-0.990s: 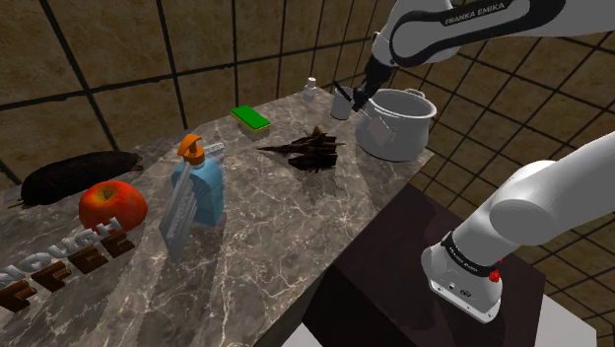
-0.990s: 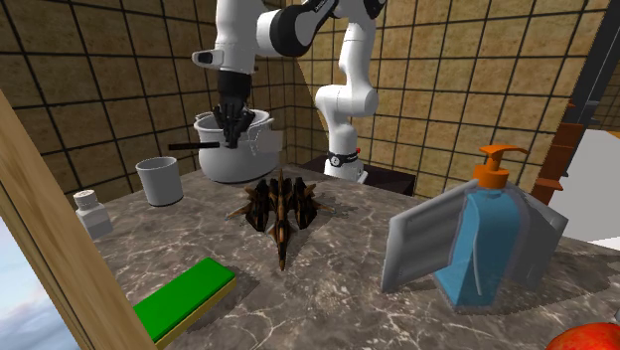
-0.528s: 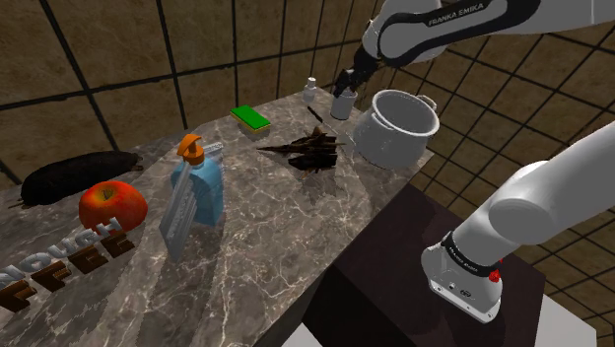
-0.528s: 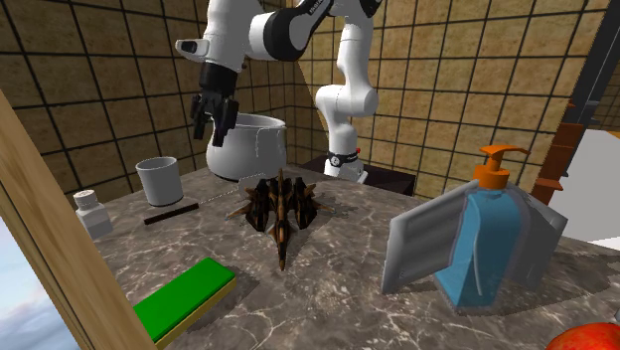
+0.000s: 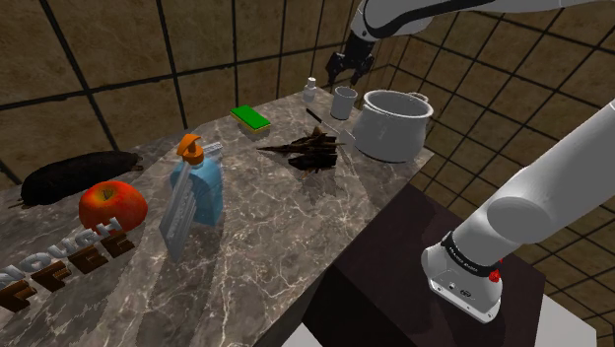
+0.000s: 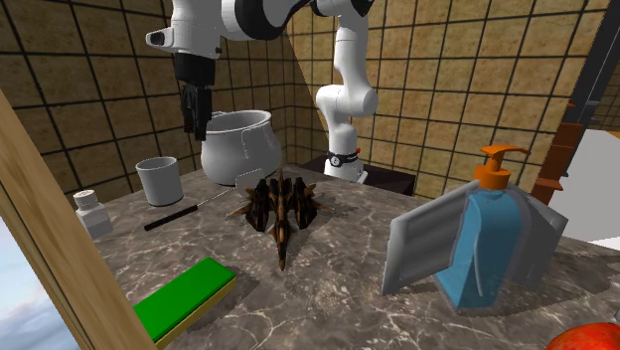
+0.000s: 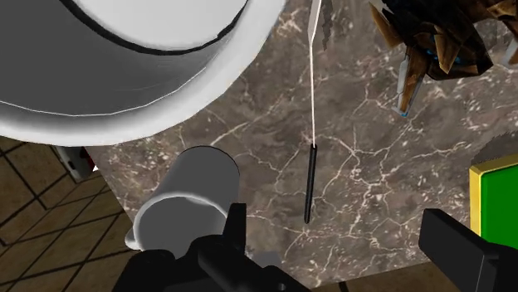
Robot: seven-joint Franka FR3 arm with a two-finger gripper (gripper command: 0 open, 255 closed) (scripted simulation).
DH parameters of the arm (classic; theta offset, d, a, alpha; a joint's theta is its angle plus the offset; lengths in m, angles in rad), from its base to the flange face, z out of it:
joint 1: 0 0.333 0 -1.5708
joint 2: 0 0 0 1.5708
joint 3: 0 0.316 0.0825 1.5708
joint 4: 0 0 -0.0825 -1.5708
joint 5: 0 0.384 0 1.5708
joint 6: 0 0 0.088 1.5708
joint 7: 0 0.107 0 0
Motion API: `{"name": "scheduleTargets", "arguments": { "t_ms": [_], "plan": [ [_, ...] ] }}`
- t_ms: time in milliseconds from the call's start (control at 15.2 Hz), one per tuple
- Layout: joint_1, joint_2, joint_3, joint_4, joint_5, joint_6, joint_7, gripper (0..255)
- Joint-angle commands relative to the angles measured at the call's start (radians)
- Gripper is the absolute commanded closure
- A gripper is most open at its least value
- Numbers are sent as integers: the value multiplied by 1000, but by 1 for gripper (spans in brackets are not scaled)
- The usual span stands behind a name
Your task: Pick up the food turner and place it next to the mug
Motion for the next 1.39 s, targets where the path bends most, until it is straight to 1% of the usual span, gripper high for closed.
{"name": "scheduleTargets", "arguments": {
  "t_ms": [0,132,594,660,1254,1320],
  "plan": [
    [0,14,1,-8,-1,21,4,0],
    [0,26,1,-16,-2,41,5,0],
    [0,27,1,-16,-2,41,5,0],
    [0,27,1,-16,-2,41,5,255],
    [0,27,1,-16,-2,41,5,255],
    [0,27,1,-16,-2,41,5,0]
  ]
}}
